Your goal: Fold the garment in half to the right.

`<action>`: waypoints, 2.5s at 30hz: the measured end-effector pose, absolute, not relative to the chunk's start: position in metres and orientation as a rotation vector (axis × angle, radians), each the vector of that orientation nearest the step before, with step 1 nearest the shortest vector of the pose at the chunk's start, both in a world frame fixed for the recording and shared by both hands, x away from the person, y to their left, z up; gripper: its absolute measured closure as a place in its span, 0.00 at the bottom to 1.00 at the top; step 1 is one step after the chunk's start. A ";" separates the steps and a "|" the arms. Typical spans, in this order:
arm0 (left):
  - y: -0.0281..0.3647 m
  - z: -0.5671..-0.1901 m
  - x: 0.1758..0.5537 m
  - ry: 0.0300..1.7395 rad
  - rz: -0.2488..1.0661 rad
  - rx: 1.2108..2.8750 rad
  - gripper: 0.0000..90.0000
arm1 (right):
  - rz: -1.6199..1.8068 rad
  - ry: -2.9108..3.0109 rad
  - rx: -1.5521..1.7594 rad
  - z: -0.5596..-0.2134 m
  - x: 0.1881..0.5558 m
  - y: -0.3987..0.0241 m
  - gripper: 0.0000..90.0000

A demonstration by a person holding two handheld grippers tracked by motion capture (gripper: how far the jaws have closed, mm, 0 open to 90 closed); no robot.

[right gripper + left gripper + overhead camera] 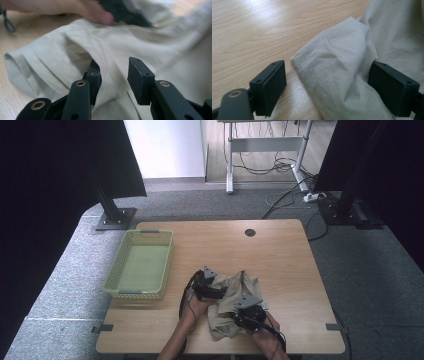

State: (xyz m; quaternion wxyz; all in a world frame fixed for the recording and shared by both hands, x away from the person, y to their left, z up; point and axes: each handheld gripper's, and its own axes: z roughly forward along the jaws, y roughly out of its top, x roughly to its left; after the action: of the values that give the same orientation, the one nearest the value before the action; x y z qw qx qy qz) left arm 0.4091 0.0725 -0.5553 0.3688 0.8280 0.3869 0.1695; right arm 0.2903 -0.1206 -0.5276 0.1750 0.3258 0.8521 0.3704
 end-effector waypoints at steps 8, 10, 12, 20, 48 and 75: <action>0.073 -0.555 0.410 1.017 0.447 2.113 0.17 | 1.168 2.251 1.139 -0.527 0.280 -0.182 0.61; 0.073 -0.555 0.410 1.020 0.447 2.110 0.17 | 1.150 2.237 1.174 -0.529 0.279 -0.195 0.57; 0.073 -0.555 0.410 1.022 0.448 2.110 0.17 | 1.156 2.231 1.199 -0.530 0.278 -0.201 0.54; 0.073 -0.555 0.410 1.022 0.442 2.109 0.16 | 1.159 2.106 1.213 -0.503 0.271 -0.228 0.36; 0.080 -0.555 0.412 1.022 0.376 2.077 0.12 | 1.002 2.165 1.350 -0.561 0.357 -0.217 0.17; 0.150 -0.545 0.344 0.991 0.404 2.103 0.12 | 1.024 2.138 1.323 -0.551 0.323 -0.271 0.14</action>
State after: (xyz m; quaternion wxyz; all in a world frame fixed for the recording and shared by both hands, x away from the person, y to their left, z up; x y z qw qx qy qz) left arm 0.3435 0.1505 -0.5455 0.3811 0.8239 0.3883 0.1585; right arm 0.3232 -0.2705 -0.5506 0.2118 0.4763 0.7696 0.3687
